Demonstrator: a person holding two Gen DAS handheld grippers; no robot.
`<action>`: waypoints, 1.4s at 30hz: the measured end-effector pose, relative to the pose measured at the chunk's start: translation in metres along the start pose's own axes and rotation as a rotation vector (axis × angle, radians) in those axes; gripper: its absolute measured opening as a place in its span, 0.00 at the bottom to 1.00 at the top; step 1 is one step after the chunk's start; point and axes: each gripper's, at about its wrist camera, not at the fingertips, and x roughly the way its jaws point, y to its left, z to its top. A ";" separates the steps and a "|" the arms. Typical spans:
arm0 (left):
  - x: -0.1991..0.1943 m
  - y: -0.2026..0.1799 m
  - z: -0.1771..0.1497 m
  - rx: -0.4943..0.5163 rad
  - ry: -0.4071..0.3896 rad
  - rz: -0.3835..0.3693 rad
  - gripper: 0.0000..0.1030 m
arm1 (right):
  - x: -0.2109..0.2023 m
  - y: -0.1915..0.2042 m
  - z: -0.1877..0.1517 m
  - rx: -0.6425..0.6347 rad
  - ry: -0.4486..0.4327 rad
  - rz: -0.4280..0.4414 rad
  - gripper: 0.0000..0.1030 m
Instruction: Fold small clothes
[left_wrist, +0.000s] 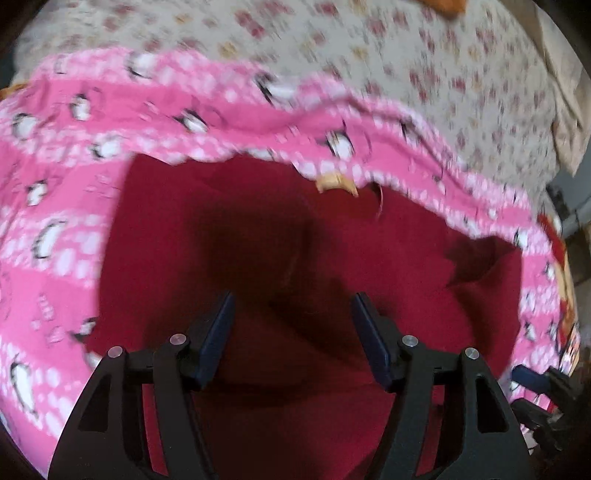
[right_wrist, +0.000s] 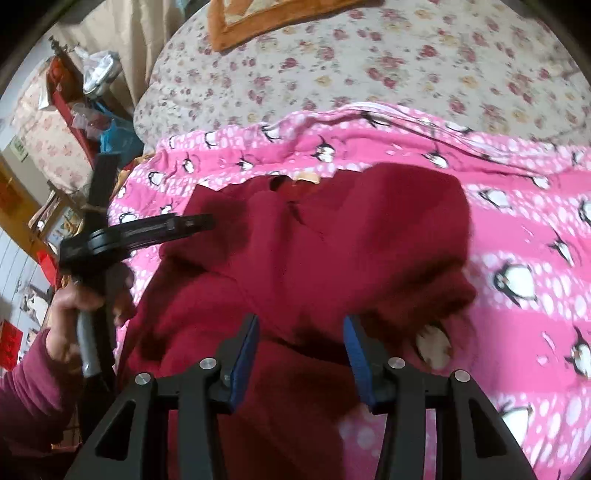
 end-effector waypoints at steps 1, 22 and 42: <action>0.007 -0.006 -0.001 0.019 0.018 -0.002 0.41 | -0.001 -0.003 -0.003 0.005 0.003 -0.006 0.44; -0.047 0.077 -0.014 -0.085 -0.127 0.130 0.07 | -0.005 -0.073 0.029 0.308 -0.084 -0.124 0.75; -0.053 0.092 -0.009 -0.161 -0.172 0.132 0.49 | 0.020 -0.055 0.050 0.197 -0.029 -0.325 0.65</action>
